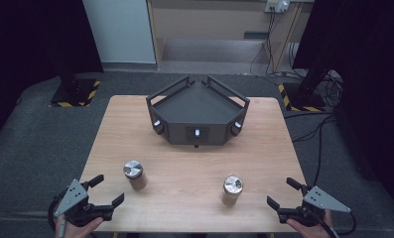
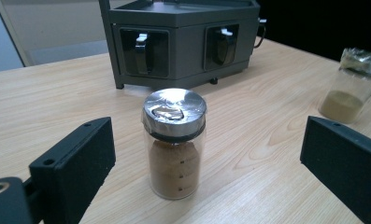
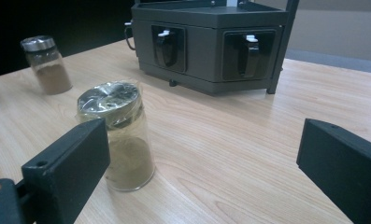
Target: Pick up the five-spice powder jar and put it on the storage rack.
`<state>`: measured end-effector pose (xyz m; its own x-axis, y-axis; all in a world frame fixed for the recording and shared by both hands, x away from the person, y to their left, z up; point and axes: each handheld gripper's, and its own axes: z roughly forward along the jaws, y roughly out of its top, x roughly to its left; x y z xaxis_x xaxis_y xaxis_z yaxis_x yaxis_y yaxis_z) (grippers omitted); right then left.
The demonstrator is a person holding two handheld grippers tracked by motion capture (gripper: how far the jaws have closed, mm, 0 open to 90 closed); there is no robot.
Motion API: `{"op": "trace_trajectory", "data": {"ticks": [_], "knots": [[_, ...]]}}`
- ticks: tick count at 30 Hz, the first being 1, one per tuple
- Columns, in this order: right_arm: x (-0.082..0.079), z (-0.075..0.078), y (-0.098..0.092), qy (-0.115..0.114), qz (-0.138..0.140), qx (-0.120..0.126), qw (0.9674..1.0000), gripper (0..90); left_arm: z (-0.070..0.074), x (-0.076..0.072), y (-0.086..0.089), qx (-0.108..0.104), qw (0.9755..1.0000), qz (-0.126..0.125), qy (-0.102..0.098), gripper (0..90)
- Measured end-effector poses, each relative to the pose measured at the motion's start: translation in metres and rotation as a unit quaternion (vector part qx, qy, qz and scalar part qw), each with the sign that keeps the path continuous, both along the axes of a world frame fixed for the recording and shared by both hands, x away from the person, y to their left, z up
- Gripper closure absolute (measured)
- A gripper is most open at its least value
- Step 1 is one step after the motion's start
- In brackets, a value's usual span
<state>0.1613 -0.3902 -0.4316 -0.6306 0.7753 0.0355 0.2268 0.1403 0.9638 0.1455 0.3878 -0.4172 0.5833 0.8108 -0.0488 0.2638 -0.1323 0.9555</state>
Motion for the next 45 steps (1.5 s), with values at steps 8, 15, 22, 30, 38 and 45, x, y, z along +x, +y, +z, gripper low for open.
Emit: {"op": "trace_trajectory", "data": {"ticks": [8, 15, 22, 30, 38, 45], "knots": [[0.000, -0.001, -0.002, 0.001, -0.003, 0.003, 1.0000, 2.8, -0.001, 0.006, -0.004, 0.003, 0.9999, 0.004, -0.012, 2.6], [-0.001, -0.003, -0.004, 0.004, -0.005, 0.010, 0.9999, 2.1, -0.004, 0.013, -0.002, -0.024, 0.9996, -0.013, -0.003, 2.4], [-0.003, -0.001, -0.003, 0.004, -0.004, 0.003, 1.0000, 2.0, -0.005, 0.015, 0.000, -0.021, 0.9997, -0.012, -0.008, 2.2], [-0.003, -0.001, -0.002, 0.010, -0.009, 0.005, 0.9999, 0.8, -0.006, 0.010, 0.001, -0.023, 0.9996, -0.010, -0.016, 2.2], [-0.004, -0.001, -0.002, 0.009, -0.006, 0.005, 0.9999, 0.8, -0.004, 0.009, -0.001, -0.018, 0.9996, -0.013, -0.017, 1.6], [-0.003, -0.001, -0.003, 0.011, -0.002, 0.005, 0.9999, 1.1, -0.005, 0.007, 0.001, -0.024, 0.9996, -0.007, -0.015, 1.6]]}}
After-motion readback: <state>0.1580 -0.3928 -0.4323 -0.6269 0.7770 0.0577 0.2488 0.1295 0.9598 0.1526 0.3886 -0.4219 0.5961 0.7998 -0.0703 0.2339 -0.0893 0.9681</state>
